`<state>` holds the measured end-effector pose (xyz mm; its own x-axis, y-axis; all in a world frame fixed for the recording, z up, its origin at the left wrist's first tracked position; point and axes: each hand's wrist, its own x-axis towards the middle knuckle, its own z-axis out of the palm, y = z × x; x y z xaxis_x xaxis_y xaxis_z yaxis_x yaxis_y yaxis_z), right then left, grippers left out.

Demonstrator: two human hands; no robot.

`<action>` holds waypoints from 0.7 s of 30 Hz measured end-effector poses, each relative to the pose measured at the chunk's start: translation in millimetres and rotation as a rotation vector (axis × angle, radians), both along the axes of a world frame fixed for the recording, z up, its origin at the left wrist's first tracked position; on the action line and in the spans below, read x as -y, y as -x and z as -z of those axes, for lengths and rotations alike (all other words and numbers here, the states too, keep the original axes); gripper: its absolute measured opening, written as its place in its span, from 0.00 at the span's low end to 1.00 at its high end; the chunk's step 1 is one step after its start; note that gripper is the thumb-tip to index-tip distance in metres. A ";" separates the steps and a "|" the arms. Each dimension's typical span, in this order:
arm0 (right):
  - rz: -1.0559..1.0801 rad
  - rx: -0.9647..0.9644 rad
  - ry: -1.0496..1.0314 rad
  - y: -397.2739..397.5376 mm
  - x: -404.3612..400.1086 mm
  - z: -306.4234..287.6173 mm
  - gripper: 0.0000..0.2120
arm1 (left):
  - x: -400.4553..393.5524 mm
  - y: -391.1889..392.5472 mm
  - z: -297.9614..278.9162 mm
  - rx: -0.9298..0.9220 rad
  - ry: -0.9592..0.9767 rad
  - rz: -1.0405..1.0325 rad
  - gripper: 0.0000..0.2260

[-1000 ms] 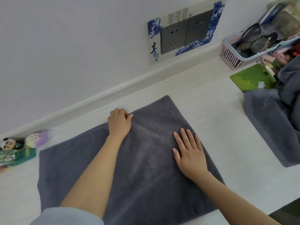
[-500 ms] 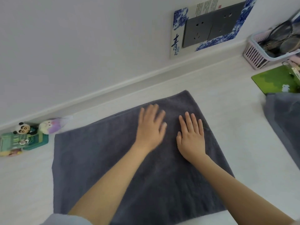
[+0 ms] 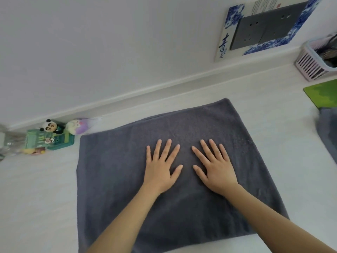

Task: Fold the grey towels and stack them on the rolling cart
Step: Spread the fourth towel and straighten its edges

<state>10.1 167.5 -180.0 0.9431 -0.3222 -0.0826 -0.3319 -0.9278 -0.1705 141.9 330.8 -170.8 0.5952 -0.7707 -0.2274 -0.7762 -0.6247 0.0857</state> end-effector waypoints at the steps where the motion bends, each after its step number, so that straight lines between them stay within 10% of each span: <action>1: 0.013 -0.010 0.017 0.4 -1.7 1.9 0.28 | -14.5 -8.3 3.4 0.036 0.014 -0.097 0.29; 5: 0.161 -0.024 0.063 -9.4 -19.3 -6.4 0.26 | -49.0 -29.1 -2.5 0.023 -0.030 -0.373 0.32; 10: -0.064 -0.014 -0.032 9.6 -92.3 -9.2 0.27 | -94.8 25.5 -0.5 -0.017 -0.002 -0.118 0.30; 16: 0.055 -0.090 0.017 7.7 -106.2 -12.4 0.29 | -184.9 -5.5 -2.9 -0.007 -0.063 -0.551 0.33; 21: 0.011 -0.125 -0.029 11.5 -162.1 -17.3 0.30 | -204.3 27.0 -8.9 -0.074 -0.062 -0.319 0.31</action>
